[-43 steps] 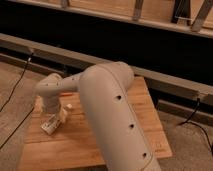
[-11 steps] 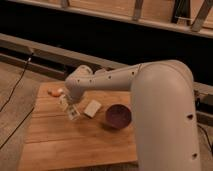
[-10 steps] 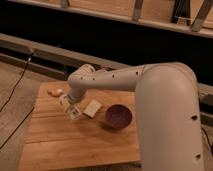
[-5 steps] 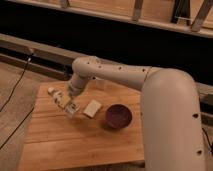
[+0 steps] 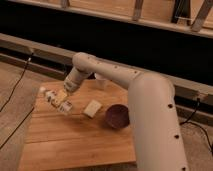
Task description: Stand the bottle upright
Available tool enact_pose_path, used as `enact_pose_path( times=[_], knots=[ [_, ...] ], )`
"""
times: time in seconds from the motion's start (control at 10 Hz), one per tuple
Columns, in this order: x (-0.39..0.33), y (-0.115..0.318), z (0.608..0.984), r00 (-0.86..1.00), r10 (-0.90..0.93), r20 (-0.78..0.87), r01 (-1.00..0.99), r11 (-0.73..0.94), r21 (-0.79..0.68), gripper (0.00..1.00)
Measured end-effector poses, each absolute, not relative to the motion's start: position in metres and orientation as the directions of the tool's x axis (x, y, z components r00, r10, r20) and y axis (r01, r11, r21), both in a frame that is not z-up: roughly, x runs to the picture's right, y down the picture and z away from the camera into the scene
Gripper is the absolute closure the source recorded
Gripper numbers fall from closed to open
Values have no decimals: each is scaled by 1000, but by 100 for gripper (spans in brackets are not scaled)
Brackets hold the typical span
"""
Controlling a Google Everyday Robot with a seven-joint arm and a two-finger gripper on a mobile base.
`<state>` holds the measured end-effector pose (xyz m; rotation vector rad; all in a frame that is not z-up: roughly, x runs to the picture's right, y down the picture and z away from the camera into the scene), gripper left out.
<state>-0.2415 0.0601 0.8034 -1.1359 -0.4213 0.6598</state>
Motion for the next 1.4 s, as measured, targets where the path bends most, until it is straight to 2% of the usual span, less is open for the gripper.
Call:
enact_pose_path(
  times=[0.3, 0.5, 1.0, 1.4],
  knots=[
    [-255, 57, 841, 688, 723, 60, -196, 265, -944, 100],
    [-262, 50, 852, 629, 766, 131, -168, 298, -940, 100],
    [-261, 46, 848, 485, 830, 276, -122, 376, -919, 100],
    [-261, 60, 858, 391, 861, 326, -189, 421, -887, 100]
  ],
)
